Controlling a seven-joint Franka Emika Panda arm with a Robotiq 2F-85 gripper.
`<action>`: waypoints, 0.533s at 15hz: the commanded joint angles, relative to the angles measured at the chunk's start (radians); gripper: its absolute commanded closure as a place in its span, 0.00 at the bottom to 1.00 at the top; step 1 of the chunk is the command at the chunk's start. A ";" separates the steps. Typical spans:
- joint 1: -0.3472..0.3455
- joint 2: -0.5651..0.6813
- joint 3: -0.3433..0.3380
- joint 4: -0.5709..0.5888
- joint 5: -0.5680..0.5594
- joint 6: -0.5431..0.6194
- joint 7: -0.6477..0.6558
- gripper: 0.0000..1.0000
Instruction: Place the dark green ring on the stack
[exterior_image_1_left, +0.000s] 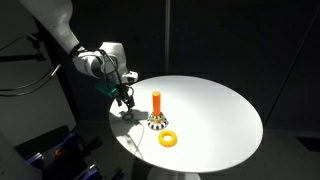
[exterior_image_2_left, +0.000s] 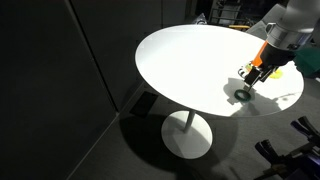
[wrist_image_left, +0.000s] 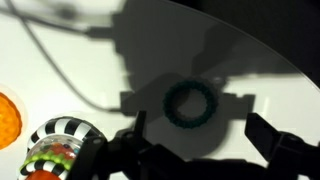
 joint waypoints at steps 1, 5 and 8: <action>0.012 0.056 -0.030 0.025 -0.026 0.042 0.050 0.00; 0.020 0.102 -0.043 0.032 -0.009 0.073 0.048 0.00; 0.025 0.131 -0.044 0.043 0.001 0.091 0.042 0.00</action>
